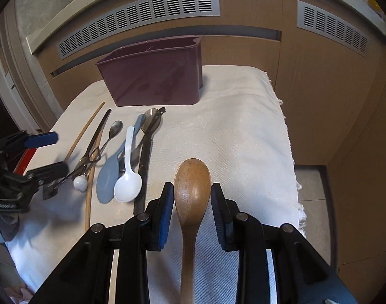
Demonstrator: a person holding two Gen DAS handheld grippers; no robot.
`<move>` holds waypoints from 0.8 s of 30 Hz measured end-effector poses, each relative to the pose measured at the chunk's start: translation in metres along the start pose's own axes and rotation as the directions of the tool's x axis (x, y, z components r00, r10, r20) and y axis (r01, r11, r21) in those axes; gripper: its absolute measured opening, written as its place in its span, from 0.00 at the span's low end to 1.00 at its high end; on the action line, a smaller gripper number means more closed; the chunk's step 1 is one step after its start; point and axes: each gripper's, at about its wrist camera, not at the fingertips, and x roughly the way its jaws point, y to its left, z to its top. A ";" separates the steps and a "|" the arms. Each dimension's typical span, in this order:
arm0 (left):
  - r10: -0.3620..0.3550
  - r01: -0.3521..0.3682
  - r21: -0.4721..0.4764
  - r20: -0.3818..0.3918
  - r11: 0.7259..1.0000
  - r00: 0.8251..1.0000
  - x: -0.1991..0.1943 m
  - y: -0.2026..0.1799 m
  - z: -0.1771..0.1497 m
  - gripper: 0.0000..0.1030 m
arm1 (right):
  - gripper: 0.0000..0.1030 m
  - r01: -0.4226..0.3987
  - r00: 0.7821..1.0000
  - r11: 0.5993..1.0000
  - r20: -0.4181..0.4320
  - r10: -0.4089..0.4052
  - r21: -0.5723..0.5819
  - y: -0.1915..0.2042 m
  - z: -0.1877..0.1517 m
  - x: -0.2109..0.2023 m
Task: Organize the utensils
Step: 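Grasp the metal spatula handle with the left gripper while the right gripper lifts the paddle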
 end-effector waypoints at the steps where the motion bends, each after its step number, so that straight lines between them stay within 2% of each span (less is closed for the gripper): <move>1: -0.010 0.011 0.031 -0.020 0.999 1.000 0.004 -0.003 0.003 0.65 | 0.27 -0.003 1.000 1.000 0.002 0.003 0.005 -0.001 -0.003 0.000; 5: -0.032 0.045 0.112 -0.113 0.993 0.993 0.025 -0.009 0.014 0.54 | 0.27 -0.025 1.000 0.999 0.011 0.025 0.029 -0.005 -0.008 0.001; 9: -0.007 0.031 0.149 -0.153 0.988 0.988 0.036 -0.007 0.023 0.53 | 0.27 -0.046 0.999 0.997 0.011 0.046 0.055 -0.011 -0.010 0.003; 11: -0.008 0.037 0.154 -0.181 0.987 0.983 0.043 -0.005 0.026 0.46 | 0.27 -0.053 0.999 0.997 0.008 0.052 0.059 -0.012 -0.012 0.005; 15: -0.055 0.085 0.112 -0.248 0.990 0.967 0.052 -0.003 0.028 0.38 | 0.27 -0.066 0.998 0.996 0.008 0.065 0.065 -0.013 -0.013 0.007; 19: -0.064 0.086 0.081 -0.248 0.993 0.967 0.057 -0.001 0.034 0.29 | 0.27 -0.068 0.998 0.995 0.011 0.068 0.066 -0.013 -0.013 0.007; 20: -0.063 0.084 0.076 -0.248 0.994 0.967 0.058 -0.001 0.034 0.24 | 0.27 -0.068 0.998 0.995 0.013 0.068 0.067 -0.014 -0.013 0.007; 24: -0.043 0.060 0.069 -0.224 0.996 0.974 0.055 -0.002 0.032 0.24 | 0.27 -0.058 0.998 0.996 0.021 0.057 0.062 -0.013 -0.013 0.005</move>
